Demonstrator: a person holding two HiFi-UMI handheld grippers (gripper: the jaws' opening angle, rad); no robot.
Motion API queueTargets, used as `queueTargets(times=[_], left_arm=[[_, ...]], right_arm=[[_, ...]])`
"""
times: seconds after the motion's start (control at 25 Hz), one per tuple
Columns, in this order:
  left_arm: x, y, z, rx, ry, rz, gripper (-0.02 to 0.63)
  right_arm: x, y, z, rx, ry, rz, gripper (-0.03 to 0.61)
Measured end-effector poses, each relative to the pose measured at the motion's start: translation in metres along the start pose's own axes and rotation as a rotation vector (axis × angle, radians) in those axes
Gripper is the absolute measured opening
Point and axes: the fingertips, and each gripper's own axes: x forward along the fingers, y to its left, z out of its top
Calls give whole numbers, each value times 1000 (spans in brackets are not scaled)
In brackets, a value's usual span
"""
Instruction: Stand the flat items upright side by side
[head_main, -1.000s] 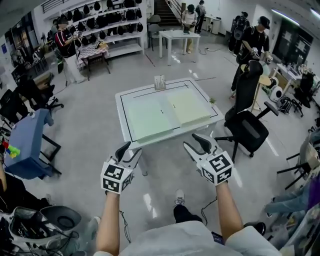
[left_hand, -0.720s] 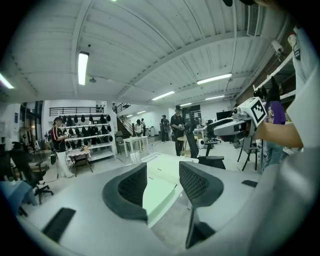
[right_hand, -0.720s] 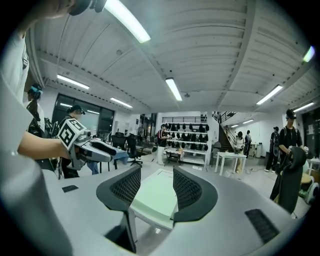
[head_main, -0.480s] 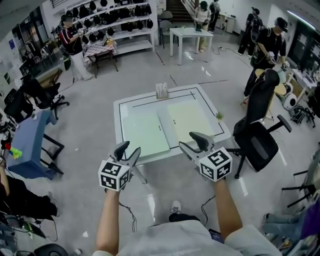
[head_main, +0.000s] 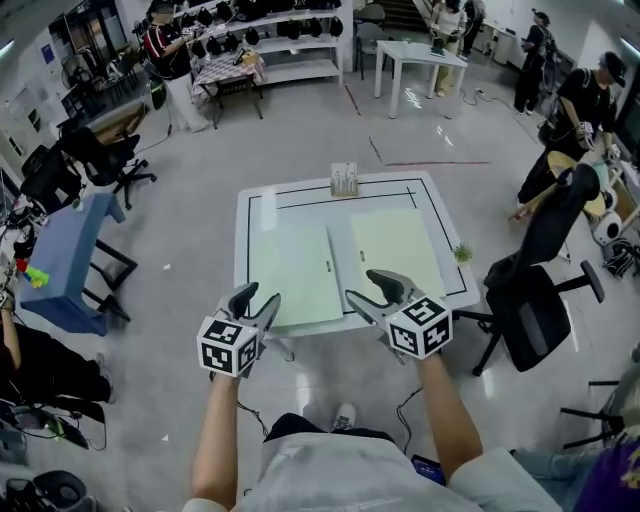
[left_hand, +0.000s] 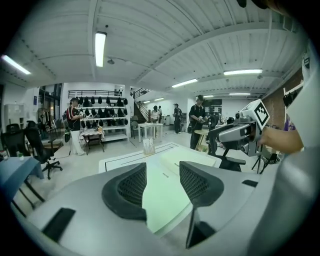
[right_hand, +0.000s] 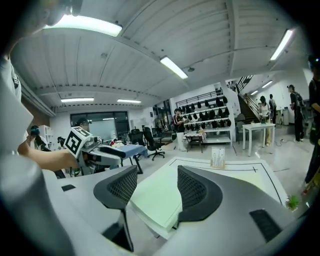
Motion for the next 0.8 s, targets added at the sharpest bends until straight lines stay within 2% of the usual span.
queueTargets(times=[0.28, 0.4, 0.56, 0.68, 0.8], left_arm=[[27, 35, -31, -76, 67, 14, 224], [39, 61, -43, -109, 86, 11, 224], [59, 103, -58, -161, 106, -3, 229], [76, 129, -69, -205, 122, -27, 235], [94, 150, -83, -230, 143, -53, 239]], right_arm=[[62, -15, -26, 157, 86, 100, 291], [92, -23, -36, 216, 113, 109, 311], [137, -47, -60, 287, 209, 22, 340], [167, -66, -85, 310, 302, -55, 365], [188, -80, -111, 326, 374, -93, 379]])
